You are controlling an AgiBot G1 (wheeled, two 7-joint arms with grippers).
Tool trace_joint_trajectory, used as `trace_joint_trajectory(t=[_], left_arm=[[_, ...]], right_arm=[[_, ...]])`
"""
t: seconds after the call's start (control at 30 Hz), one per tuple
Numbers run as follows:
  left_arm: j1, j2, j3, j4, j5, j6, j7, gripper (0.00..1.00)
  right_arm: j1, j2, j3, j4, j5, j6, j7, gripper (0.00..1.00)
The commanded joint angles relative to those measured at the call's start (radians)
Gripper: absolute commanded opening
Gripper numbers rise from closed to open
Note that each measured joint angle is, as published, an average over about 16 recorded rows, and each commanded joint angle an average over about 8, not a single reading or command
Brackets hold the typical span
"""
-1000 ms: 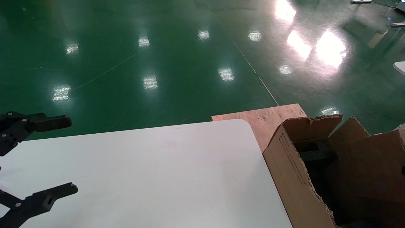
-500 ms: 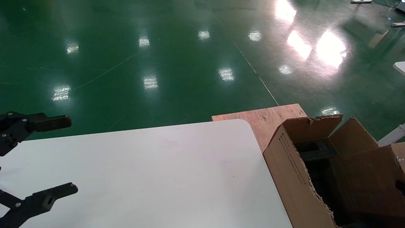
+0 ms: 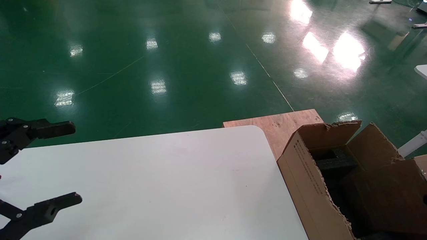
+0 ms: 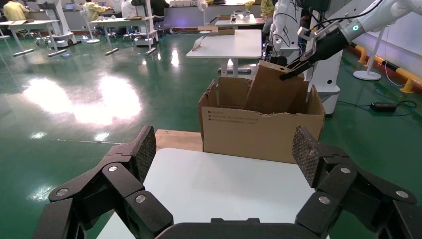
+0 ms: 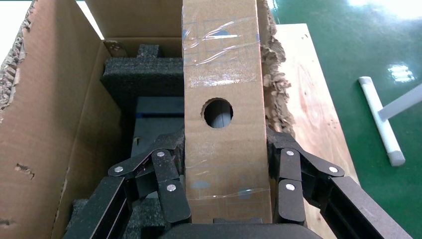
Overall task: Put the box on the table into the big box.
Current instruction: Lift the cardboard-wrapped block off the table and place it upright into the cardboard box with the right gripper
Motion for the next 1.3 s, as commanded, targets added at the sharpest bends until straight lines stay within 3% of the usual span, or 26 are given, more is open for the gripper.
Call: trace_joint_trajectory(t=[0.03,0.73,1.3], left_arm=[[0.000,0.000,0.000,0.000,0.000,0.000,0.000,1.00],[0.000,0.000,0.000,0.000,0.000,0.000,0.000,1.00],[0.000,0.000,0.000,0.000,0.000,0.000,0.000,1.00]], right_arm=[[0.015,-0.008,-0.017,-0.011,0.000,0.004,-0.007,0.00],[0.083,-0.063,-0.158,-0.160,0.066,0.058,-0.113,0.00],[0.105,-0.129,-0.411,-0.206,0.241,0.195,-0.177,0.00]])
